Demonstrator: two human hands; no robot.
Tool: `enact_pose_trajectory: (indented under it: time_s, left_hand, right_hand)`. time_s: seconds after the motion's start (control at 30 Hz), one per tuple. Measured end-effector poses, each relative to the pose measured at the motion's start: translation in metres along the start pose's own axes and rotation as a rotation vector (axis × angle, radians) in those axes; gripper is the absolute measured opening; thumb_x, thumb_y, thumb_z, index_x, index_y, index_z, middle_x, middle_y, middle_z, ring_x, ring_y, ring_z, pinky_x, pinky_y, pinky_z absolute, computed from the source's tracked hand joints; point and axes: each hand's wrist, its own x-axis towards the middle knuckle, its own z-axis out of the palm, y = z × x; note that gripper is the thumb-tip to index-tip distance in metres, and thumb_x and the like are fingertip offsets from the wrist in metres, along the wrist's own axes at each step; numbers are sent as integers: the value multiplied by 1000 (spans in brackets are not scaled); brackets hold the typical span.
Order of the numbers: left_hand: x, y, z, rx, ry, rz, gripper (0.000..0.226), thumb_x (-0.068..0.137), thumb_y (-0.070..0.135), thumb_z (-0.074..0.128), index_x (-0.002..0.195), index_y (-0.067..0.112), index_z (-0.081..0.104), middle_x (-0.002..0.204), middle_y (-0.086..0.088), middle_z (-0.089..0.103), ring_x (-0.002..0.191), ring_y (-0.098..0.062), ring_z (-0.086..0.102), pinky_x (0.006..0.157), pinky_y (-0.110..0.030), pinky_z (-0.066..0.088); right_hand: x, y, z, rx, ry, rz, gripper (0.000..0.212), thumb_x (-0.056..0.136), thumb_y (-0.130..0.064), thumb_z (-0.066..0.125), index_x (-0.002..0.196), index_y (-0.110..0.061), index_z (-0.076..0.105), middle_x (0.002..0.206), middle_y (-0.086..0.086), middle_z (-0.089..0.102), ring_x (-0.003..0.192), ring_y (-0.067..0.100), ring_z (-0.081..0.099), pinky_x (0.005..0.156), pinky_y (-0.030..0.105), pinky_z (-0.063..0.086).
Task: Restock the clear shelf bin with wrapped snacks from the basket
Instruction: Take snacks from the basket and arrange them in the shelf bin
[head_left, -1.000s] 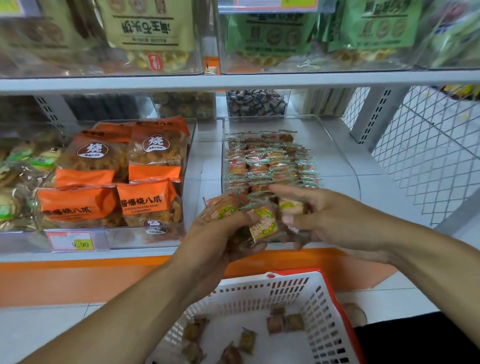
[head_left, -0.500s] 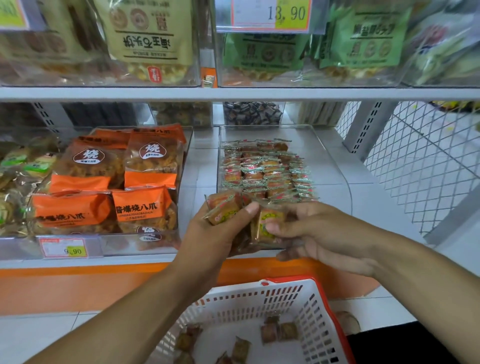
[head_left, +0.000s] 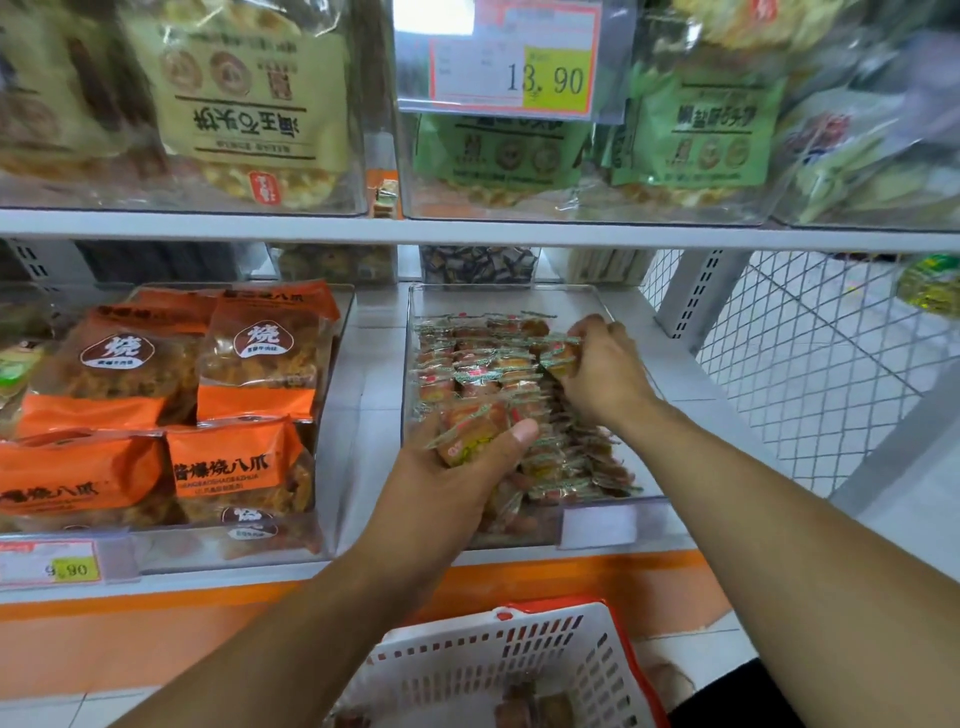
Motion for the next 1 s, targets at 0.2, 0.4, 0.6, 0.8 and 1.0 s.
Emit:
enact_pose_trajectory:
  time_s: [0.2, 0.4, 0.6, 0.8, 1.0]
  left_hand:
    - [7, -1, -5, -45, -26, -34, 49, 73, 52, 82, 117, 38, 67, 110, 7, 76, 97, -17, 75, 70, -40, 63]
    - [11, -5, -12, -51, -38, -65, 38, 75, 48, 83, 109, 40, 70, 109, 4, 77, 96, -19, 76, 74, -42, 63]
    - [14, -7, -15, -31, -72, -90, 37, 76, 45, 84, 109, 39, 70, 109, 6, 77, 97, -18, 76, 74, -37, 63]
    - [10, -6, -18, -2, -92, -82, 40, 73, 39, 86, 109, 38, 70, 109, 5, 77, 98, -18, 75, 81, -42, 62]
    - [3, -5, -25, 72, -64, -34, 53, 69, 34, 89, 118, 30, 67, 107, 3, 77, 98, -17, 75, 87, -41, 60]
  right_hand:
    - [27, 1, 28, 168, -18, 97, 62, 89, -1, 60, 145, -17, 39, 127, 15, 60, 107, 32, 60, 78, 31, 46]
    - [37, -1, 38, 351, -75, 144, 62, 92, -1, 51, 147, -25, 34, 133, 11, 58, 87, 22, 59, 69, 32, 48]
    - [37, 7, 39, 262, -46, 106, 71, 89, 3, 55, 152, -22, 30, 139, 13, 55, 112, 34, 60, 81, 34, 52]
    - [19, -12, 8, 197, 132, -62, 54, 90, 0, 59, 138, -22, 50, 134, 9, 55, 109, 26, 62, 92, 33, 52]
    - [-63, -43, -27, 515, -470, -383, 48, 73, -69, 71, 117, -52, 61, 113, -18, 64, 93, -1, 66, 76, 26, 55]
